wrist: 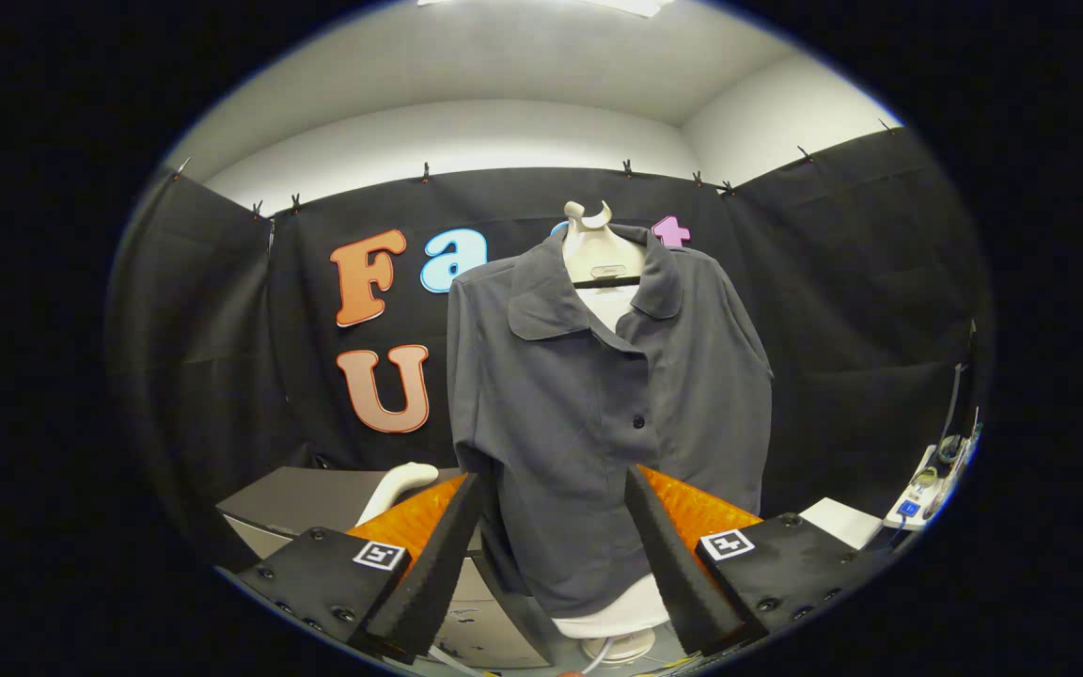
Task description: Iron the clothes twice with a garment steamer, once on the left side and once on the right side.
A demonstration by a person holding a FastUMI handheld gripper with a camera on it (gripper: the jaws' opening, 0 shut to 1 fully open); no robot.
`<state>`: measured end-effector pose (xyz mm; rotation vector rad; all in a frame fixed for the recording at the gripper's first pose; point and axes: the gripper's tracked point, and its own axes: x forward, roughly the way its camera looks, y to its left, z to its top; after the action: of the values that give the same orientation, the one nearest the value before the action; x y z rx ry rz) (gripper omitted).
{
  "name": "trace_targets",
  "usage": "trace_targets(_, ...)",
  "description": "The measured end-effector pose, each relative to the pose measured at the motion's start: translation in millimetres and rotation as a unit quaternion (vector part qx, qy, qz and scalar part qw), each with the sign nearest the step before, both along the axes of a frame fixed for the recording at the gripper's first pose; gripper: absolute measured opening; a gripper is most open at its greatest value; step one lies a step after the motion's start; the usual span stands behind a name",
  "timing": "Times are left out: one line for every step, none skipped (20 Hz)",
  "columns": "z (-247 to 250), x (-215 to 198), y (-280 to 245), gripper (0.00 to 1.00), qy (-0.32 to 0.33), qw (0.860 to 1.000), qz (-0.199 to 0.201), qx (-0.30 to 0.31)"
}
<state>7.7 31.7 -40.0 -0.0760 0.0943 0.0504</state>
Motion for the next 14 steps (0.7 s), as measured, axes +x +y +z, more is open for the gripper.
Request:
trace_targets(0, 2, 1, 0.98, -0.003, 1.0, -0.002, -0.011)
trace_targets(2, 2, 3, 0.98, -0.006, 1.0, -0.001, -0.018)
trace_targets(3, 2, 7, 0.98, -0.009, 1.0, 0.001, -0.02)
trace_targets(5, 2, 11, 0.98, -0.011, 1.0, 0.004, -0.021)
trace_targets(6, 3, 13, 0.98, -0.013, 1.0, 0.006, -0.021)
trace_targets(9, 5, 15, 0.98, -0.017, 1.0, 0.007, -0.02)
trace_targets(11, 7, 17, 0.98, -0.02, 1.0, 0.005, -0.013)
trace_targets(13, 8, 21, 0.98, -0.024, 1.0, 0.004, -0.003)
trace_targets(16, 10, 22, 0.98, -0.025, 1.0, -0.002, 0.008)
trace_targets(17, 14, 25, 0.98, -0.024, 1.0, -0.005, 0.016)
trace_targets(17, 16, 31, 0.98, -0.023, 1.0, -0.001, 0.018)
trace_targets(19, 17, 36, 0.98, -0.024, 1.0, 0.004, 0.018)
trace_targets(21, 19, 40, 0.98, -0.026, 0.999, 0.008, 0.016)
trace_targets(24, 22, 42, 0.98, -0.03, 0.999, 0.01, 0.013)
